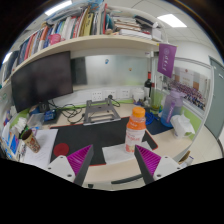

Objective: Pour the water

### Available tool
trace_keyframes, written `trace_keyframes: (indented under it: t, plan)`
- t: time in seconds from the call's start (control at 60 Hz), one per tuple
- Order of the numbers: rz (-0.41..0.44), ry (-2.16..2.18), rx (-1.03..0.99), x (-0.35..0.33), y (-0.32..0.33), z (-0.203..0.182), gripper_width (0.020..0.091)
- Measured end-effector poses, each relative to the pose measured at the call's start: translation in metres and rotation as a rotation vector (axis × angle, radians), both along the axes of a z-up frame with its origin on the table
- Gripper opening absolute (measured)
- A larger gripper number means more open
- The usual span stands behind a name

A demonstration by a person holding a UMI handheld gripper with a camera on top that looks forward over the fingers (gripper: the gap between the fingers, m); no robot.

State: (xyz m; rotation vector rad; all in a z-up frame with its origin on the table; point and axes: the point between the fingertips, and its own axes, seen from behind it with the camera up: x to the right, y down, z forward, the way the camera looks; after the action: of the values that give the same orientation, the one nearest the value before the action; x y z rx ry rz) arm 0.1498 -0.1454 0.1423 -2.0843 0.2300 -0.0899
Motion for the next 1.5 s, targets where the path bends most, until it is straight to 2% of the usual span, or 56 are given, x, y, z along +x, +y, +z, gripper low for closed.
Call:
trace_keyframes:
  t: [0.133, 0.267, 0.4, 0.45, 0.55, 0.667, 0.783, 0.817, 0.833, 0.917, 1.067, 1.2, 1.5]
  plan:
    - [-0.044, -0.036, 0.066, 0.076, 0.034, -0.020, 0.0853]
    - [0.019, -0.090, 0.105, 0.103, 0.074, -0.046, 0.0854]
    - [0.061, -0.079, 0.163, 0.109, 0.104, -0.055, 0.0847]
    - [0.076, -0.078, 0.186, 0.108, 0.113, -0.056, 0.0790]
    - [0.115, -0.107, 0.247, 0.101, 0.128, -0.052, 0.0601]
    - [0.118, -0.130, 0.299, 0.099, 0.135, -0.048, 0.0555]
    - [0.128, -0.164, 0.333, 0.094, 0.138, -0.045, 0.0430]
    - [0.128, -0.164, 0.333, 0.094, 0.139, -0.046, 0.0413]
    - [0.123, -0.158, 0.332, 0.095, 0.140, -0.046, 0.0378]
    - [0.125, -0.163, 0.320, 0.095, 0.142, -0.046, 0.0347]
    - [0.127, -0.253, 0.291, 0.090, 0.144, -0.037, 0.0346]
    - [0.237, -0.416, 0.290, 0.037, 0.153, 0.001, 0.0351]
    - [0.666, -0.989, 0.210, -0.156, 0.173, 0.053, 0.0365]
